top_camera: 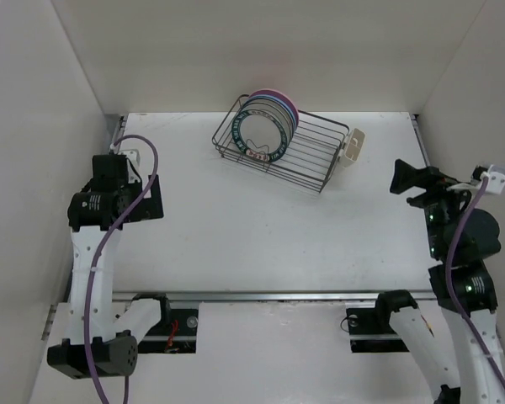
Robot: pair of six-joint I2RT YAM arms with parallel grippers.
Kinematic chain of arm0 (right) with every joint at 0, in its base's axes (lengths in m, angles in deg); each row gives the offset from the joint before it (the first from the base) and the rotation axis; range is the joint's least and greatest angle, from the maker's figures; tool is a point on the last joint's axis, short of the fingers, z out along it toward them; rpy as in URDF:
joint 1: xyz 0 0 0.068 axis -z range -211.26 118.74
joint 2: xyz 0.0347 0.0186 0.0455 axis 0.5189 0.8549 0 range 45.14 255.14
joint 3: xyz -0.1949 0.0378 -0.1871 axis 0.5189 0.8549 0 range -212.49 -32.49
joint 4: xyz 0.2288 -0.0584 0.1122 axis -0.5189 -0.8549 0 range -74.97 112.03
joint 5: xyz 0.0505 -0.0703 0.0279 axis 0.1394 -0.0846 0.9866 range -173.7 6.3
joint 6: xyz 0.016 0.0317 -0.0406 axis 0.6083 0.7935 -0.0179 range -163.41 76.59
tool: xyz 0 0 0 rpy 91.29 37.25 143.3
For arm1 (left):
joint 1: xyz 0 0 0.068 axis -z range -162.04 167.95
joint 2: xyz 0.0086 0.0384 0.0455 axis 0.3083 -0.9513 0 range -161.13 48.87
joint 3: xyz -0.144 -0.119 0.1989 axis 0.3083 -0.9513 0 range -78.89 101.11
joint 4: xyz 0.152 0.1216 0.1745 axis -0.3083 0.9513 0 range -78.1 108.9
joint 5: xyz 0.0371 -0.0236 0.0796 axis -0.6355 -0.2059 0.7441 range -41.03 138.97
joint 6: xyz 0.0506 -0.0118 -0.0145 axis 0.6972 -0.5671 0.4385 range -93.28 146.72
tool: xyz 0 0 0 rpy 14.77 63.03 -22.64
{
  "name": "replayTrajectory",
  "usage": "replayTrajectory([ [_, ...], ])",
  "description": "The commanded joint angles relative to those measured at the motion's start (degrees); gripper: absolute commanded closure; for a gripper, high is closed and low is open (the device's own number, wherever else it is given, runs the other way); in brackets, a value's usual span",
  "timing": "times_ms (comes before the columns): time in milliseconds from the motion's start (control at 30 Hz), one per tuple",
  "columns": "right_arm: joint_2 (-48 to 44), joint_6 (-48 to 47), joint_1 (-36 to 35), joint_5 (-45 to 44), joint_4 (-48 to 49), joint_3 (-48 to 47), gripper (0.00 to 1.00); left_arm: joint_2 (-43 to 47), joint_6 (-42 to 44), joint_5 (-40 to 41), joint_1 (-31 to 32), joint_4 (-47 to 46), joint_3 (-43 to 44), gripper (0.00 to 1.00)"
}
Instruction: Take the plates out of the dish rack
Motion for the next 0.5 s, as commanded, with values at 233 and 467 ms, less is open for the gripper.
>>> replayTrajectory([
  [233,36.8,-6.9,0.3,17.4,13.4,-23.3,0.00,-11.1,6.1,0.2,0.0,-2.3,11.5,0.01],
  [467,71.6,-14.8,-5.1,39.5,0.1,-56.2,0.23,-22.4,4.4,1.7,0.0,-4.2,16.8,0.01],
])
